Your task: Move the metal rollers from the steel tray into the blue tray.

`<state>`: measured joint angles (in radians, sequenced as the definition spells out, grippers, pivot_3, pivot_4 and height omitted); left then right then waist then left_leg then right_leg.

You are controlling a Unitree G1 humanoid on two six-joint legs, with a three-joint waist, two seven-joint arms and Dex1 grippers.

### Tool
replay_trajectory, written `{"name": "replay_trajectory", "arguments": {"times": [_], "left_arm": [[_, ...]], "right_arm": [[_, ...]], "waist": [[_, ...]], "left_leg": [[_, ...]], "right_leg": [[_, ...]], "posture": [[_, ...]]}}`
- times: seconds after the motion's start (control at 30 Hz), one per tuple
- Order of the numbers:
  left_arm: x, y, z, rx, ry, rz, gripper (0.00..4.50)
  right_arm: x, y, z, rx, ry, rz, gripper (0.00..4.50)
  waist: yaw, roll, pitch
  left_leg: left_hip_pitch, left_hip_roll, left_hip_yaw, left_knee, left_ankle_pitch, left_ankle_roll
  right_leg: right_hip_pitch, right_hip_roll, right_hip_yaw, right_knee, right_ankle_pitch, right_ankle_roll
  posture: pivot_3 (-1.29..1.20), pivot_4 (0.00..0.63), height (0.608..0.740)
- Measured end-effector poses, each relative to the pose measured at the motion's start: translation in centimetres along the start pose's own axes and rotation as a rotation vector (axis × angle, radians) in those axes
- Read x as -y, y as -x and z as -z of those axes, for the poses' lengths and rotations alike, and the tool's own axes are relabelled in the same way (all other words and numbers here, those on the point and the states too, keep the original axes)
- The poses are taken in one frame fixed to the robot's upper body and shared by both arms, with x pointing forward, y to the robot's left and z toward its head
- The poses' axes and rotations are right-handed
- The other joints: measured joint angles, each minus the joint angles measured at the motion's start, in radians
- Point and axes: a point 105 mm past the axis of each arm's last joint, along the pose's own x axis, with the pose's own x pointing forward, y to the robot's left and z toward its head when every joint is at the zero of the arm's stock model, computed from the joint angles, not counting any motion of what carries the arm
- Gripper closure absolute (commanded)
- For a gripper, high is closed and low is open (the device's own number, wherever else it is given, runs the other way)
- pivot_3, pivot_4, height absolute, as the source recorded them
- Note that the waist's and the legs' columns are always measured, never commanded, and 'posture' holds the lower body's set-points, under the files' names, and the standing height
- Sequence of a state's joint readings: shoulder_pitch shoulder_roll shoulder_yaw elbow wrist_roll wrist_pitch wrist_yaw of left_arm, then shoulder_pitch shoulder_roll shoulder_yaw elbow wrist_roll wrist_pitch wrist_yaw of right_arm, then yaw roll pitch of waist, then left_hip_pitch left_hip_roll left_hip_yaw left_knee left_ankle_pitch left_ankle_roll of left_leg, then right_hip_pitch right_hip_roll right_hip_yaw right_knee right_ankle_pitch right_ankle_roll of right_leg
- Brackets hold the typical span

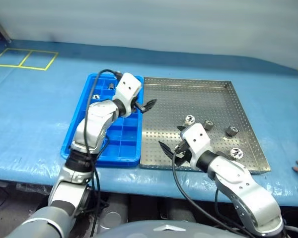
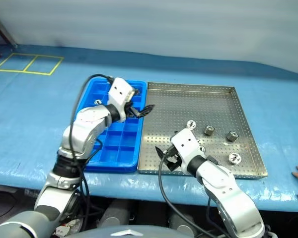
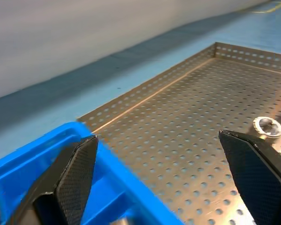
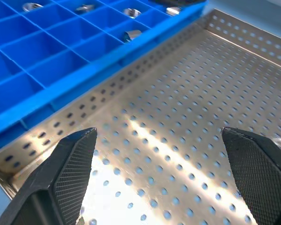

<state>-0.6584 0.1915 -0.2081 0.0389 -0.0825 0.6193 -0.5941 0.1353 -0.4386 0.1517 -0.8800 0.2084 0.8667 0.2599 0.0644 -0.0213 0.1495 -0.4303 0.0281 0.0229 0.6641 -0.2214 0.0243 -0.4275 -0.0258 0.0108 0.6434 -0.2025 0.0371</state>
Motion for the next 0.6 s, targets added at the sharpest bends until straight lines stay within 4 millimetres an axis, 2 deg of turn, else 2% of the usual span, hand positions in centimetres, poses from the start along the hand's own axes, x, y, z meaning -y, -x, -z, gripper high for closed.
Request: {"name": "replay_trajectory", "arguments": {"times": [0.2,0.37,0.47,0.6], "left_arm": [[2.9,-5.2,0.2,-0.010,0.024,0.101,0.02],[5.3,-8.3,0.7,-0.020,0.025,0.138,0.02],[6.1,-9.3,2.1,-0.047,0.006,0.138,0.02],[5.1,-9.5,4.2,-0.103,-0.024,0.064,0.02]], "right_arm": [[0.6,1.8,0.9,-0.027,-0.055,0.115,0.00],[1.0,2.0,1.1,-0.034,-0.065,0.171,0.00],[0.9,2.1,0.9,-0.023,-0.070,0.189,0.00],[0.7,2.4,1.0,-0.028,-0.078,0.204,0.00]], "waist": [[-0.038,0.000,0.000],[-0.065,0.000,0.000],[-0.085,0.000,0.000],[-0.100,0.000,0.000]], "left_leg": [[0.000,0.000,0.000,0.001,0.000,0.000],[0.000,0.000,0.001,0.001,0.000,0.000],[0.000,0.000,0.001,0.000,0.000,0.001],[0.001,0.000,0.000,-0.001,0.000,0.001]], "right_leg": [[0.000,0.000,0.001,0.000,0.000,0.001],[0.000,0.001,0.002,0.000,0.001,0.001],[-0.001,0.001,0.003,0.000,0.001,0.001],[-0.001,0.001,0.003,0.000,0.001,0.001]], "posture": [[-0.04,0.150,0.740],[-0.08,0.150,0.740],[-0.11,0.150,0.740],[-0.12,0.150,0.740]]}}
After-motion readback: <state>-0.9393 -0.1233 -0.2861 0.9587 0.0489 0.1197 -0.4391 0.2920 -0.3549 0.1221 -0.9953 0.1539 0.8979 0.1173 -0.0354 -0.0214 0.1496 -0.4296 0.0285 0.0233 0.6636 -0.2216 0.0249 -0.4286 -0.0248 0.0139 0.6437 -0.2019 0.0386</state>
